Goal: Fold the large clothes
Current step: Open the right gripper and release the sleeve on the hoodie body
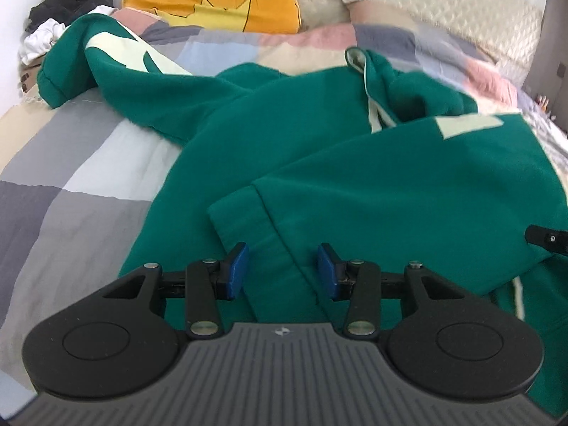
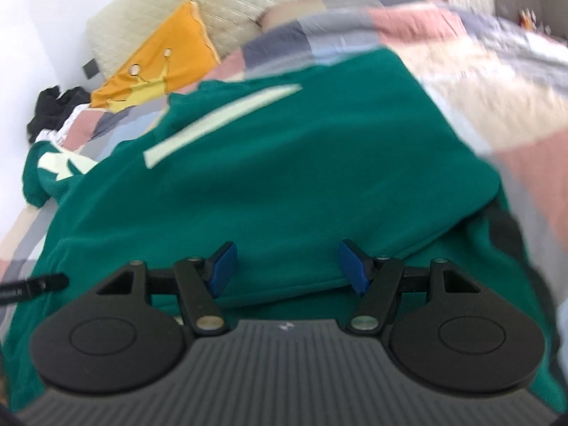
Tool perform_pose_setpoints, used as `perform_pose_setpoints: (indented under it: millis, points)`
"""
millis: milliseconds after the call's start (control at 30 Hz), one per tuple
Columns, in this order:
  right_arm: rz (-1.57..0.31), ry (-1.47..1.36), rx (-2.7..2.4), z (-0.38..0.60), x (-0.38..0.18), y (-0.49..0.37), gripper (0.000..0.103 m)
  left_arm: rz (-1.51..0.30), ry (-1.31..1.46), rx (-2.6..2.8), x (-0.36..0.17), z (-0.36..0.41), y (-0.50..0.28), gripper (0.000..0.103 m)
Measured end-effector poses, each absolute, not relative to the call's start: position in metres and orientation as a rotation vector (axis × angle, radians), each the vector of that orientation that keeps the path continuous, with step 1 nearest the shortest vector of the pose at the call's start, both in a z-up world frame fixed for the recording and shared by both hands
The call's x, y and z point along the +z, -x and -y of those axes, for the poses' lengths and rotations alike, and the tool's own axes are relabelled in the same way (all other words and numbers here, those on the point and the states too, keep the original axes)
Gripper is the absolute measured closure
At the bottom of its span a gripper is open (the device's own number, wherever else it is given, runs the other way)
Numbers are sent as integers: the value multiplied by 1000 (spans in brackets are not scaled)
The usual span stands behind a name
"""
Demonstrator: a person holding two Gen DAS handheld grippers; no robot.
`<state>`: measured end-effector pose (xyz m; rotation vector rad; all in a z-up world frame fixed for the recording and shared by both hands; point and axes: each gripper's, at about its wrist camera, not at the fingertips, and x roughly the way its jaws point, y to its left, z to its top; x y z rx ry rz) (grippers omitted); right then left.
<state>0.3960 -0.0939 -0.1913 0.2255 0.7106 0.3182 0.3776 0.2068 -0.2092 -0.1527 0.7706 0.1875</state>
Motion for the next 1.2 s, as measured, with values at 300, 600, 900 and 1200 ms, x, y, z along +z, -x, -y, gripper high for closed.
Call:
perform_pose_setpoints:
  millis: [300,600,900,1200]
  points:
    - [-696,-152,324,84,-198,-394,36,-778,168,193,-209,-210,-380,54]
    - [-634,-178,319,96,-168,-358,37,-717,170,184,-183,-203,-356,54]
    - [-527,-178,399,100,-139,-290,37,-658,182,184,-158,-196,-316,54]
    - [-500,-213,424,88,-129,-238,37,-615,145,138,-138,-171,-276,54]
